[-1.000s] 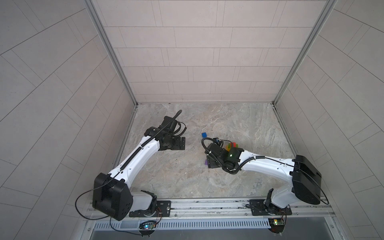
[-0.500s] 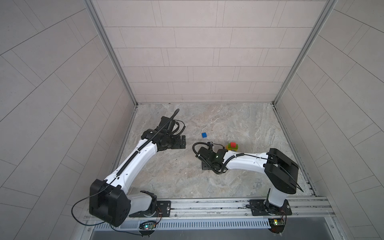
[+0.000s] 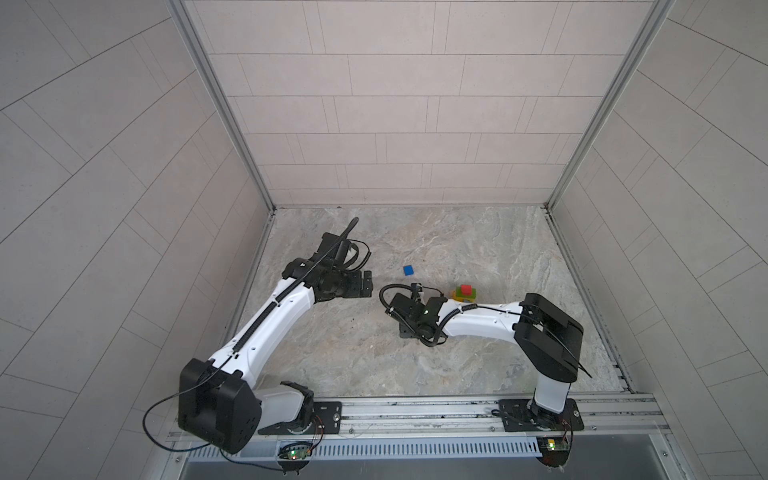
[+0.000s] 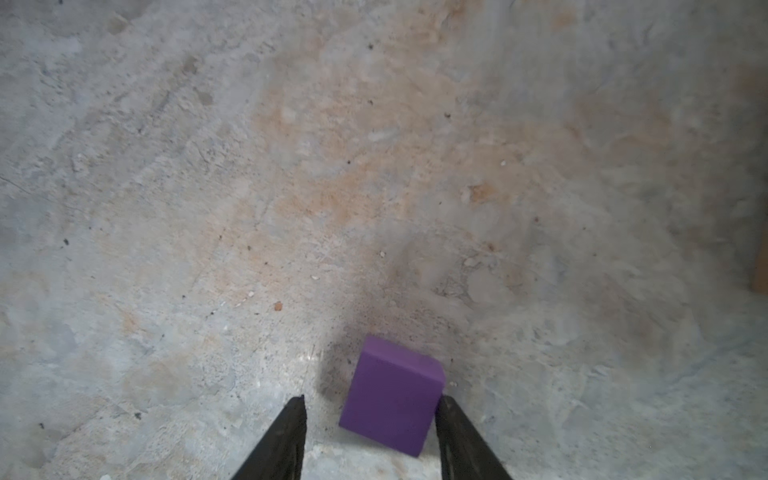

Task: Build the wood block tower
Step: 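Close the right gripper on the purple cube and lift it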

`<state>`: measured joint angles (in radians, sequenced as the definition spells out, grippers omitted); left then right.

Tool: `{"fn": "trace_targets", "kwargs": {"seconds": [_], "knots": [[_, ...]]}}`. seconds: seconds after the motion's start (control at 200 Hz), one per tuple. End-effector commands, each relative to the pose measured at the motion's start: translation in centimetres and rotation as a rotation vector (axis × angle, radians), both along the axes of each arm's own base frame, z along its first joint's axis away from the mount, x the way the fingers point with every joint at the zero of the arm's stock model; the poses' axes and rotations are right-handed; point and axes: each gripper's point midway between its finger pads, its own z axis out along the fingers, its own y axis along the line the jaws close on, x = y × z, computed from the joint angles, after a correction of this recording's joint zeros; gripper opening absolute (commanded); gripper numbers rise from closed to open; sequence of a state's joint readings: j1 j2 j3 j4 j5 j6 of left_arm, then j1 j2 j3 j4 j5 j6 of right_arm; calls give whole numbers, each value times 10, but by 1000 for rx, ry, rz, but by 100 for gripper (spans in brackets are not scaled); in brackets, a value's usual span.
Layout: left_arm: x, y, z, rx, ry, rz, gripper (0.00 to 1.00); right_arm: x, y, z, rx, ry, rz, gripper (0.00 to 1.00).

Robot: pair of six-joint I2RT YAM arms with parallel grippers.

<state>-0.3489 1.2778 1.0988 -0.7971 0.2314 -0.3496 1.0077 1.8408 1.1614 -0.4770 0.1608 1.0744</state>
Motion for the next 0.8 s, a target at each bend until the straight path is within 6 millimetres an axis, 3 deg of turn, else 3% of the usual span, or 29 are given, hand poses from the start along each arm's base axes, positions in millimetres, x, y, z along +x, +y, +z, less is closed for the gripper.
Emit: {"fn": "trace_targets", "kwargs": {"seconds": [0.0, 0.796], "knots": [[-1, 1, 0, -5, -4, 4, 99, 5, -5, 1, -30, -18, -32, 49], [-1, -2, -3, -17, 7, -6, 99, 8, -6, -7, -101, -5, 5, 32]]}}
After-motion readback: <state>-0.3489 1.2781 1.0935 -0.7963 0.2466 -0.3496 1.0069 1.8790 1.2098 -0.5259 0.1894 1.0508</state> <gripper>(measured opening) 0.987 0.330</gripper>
